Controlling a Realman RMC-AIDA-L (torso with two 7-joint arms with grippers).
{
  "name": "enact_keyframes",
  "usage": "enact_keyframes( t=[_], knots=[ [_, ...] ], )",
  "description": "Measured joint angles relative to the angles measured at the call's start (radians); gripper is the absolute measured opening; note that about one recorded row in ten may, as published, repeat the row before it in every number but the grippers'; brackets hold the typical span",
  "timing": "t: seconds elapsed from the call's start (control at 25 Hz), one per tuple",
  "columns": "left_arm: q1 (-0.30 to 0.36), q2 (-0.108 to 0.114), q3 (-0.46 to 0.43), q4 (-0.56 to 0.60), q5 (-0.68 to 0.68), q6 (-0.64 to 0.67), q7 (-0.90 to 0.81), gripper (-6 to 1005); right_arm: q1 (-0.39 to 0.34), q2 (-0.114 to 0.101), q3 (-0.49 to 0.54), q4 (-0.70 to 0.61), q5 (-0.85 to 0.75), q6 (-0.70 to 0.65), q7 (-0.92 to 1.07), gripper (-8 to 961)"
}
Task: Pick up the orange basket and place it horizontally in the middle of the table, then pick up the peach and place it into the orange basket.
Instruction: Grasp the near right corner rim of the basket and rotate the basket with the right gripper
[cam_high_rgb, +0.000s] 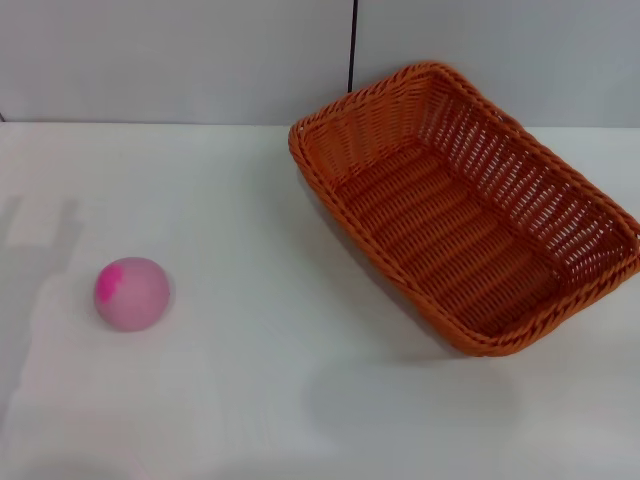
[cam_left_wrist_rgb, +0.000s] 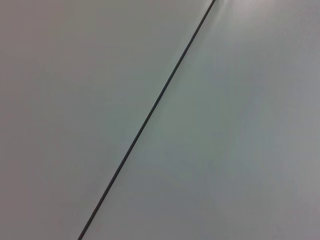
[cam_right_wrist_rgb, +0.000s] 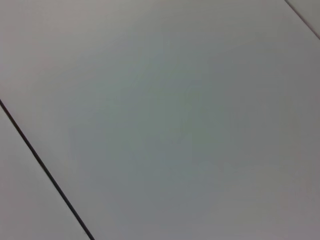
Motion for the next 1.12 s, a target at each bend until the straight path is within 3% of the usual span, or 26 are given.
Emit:
enact_keyframes(
  t=[0.44,0.68,0.92,1.12],
  knots=[
    [0.002,0.000,0.000,-0.001,-0.001,0.002,0.000,830,0.000,0.000,0.000,0.000,-0.009,0.000,0.000,617],
    [0.002,0.000,0.000,-0.002,-0.001,0.002,0.000,831,-0.016,-0.003,-0.003,-0.035,-0.136,-0.071,0.047,616],
    [0.003,0.000,0.000,0.002,-0.002,0.006,0.000,831,-0.032,-0.005,-0.003,-0.167,-0.345,-0.261,0.182,616],
    [0.003,0.000,0.000,0.003,-0.002,0.008,0.000,832,-0.017,-0.011,-0.069,-0.435,-0.526,-0.370,0.474,616]
  ],
)
